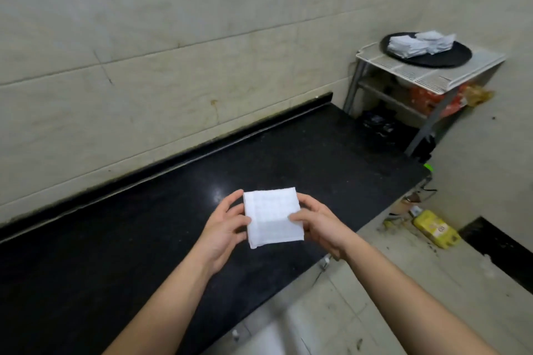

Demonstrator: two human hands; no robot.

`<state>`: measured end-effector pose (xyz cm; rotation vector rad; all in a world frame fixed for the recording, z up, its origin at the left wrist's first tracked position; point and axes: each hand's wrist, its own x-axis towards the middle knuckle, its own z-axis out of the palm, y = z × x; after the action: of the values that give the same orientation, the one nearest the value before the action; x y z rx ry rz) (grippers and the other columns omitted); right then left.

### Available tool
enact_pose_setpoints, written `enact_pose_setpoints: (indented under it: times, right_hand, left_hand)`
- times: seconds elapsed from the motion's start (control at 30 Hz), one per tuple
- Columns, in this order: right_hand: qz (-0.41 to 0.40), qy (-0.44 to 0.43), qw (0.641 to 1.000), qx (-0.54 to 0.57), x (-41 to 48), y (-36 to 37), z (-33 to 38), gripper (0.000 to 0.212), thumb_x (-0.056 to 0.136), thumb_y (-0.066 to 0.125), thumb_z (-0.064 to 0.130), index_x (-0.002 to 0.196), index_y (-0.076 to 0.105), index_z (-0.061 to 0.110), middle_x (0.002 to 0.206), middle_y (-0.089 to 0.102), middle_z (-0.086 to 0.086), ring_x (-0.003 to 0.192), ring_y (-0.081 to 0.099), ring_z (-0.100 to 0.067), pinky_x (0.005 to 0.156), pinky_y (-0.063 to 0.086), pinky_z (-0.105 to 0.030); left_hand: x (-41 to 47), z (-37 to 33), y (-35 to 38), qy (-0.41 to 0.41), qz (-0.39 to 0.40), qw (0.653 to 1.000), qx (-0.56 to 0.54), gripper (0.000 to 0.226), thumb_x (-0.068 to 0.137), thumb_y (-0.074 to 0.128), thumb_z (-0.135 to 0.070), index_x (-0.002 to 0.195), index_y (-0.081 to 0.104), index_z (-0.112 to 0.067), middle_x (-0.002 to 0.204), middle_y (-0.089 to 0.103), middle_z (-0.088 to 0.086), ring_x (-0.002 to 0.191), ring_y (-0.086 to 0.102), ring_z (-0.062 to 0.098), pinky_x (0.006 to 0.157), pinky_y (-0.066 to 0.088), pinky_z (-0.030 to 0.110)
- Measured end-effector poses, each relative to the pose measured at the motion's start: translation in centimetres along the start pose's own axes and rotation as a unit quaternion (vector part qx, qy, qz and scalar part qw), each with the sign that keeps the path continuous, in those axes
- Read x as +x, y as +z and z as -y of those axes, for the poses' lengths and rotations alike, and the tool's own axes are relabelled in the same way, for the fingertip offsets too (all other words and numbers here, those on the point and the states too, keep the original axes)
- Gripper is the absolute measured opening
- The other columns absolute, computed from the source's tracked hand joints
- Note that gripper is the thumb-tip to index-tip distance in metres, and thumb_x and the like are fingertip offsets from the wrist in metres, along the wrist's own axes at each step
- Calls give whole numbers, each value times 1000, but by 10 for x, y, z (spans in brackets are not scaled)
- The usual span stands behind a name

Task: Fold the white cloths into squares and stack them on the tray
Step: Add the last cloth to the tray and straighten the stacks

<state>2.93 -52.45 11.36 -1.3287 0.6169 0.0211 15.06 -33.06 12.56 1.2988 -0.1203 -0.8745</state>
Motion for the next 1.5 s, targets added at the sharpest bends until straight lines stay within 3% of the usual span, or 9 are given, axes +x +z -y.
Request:
enact_pose_setpoints:
  times: [0.23, 0.37, 0.47, 0.6, 0.77, 1.03, 1.13, 1.27, 1.5]
  right_hand:
    - [-47, -39, 998, -2, -78, -182, -1, 48, 90, 60, 4, 126, 58, 37, 110, 68, -8, 95, 66, -21, 79, 53, -39]
    - [-91, -48, 995, 16, -116, -277, 1, 50, 91, 58, -1, 129, 56, 32, 103, 66, -8, 85, 65, -13, 62, 52, -26]
    - [-109, -69, 991, 28, -125, -336, 15, 51, 91, 58, -2, 129, 58, 32, 112, 68, -15, 87, 67, -15, 64, 54, -27]
    - [-126, -82, 987, 52, -117, -395, 30, 51, 91, 58, -3, 133, 55, 27, 117, 69, -12, 82, 69, -12, 60, 52, -24]
    - [-143, -77, 984, 68, -79, -465, 36, 50, 92, 60, 0, 133, 56, 28, 114, 72, -8, 99, 72, -23, 89, 58, -47]
    - [-216, -58, 972, 67, 0, -595, 103, 50, 92, 59, -2, 135, 54, 23, 118, 70, -11, 94, 72, -22, 74, 59, -37]
    - [-229, -86, 967, 71, 21, -648, 153, 46, 91, 60, 0, 127, 59, 29, 115, 73, -8, 98, 72, -26, 82, 60, -45]
    - [-245, -123, 959, 71, 40, -700, 201, 43, 86, 65, 7, 119, 62, 35, 114, 74, -5, 109, 67, -32, 95, 52, -52]
    - [-211, -143, 963, 91, 102, -784, 246, 47, 91, 59, 0, 129, 60, 28, 122, 70, -9, 102, 68, -28, 94, 53, -50]
  left_hand:
    - [25, 37, 184, -1, 77, 995, 71, 63, 84, 54, 13, 137, 48, -21, 123, 69, 5, 113, 65, 27, 80, 54, 39]
    - [35, 51, 290, -17, 130, 987, 97, 66, 79, 61, 8, 136, 48, -22, 126, 67, 5, 115, 64, 29, 86, 56, 45]
    - [48, 49, 352, -8, 148, 984, 98, 73, 69, 64, 1, 137, 48, -21, 127, 66, 8, 116, 63, 32, 83, 56, 42]
    - [80, 50, 407, 13, 142, 986, 90, 60, 85, 55, 13, 136, 49, -19, 126, 66, 9, 108, 67, 26, 75, 58, 37]
    - [141, 62, 463, 1, 159, 982, 98, 55, 87, 53, 12, 131, 51, -21, 124, 68, 7, 112, 66, 29, 86, 57, 45]
    - [286, 41, 582, -6, 183, 978, 96, 56, 87, 53, 13, 133, 51, -19, 128, 64, 11, 114, 64, 29, 91, 54, 52]
    - [334, 12, 636, 7, 213, 971, 108, 56, 86, 54, 11, 132, 52, -21, 125, 66, 8, 114, 64, 28, 96, 50, 53]
    - [375, -22, 695, 37, 235, 966, 101, 51, 86, 52, 13, 124, 56, -20, 118, 70, 5, 96, 67, 20, 74, 53, 38]
    - [442, -55, 771, 74, 207, 969, 110, 52, 87, 54, 11, 131, 52, -17, 119, 70, 6, 94, 68, 17, 64, 53, 30]
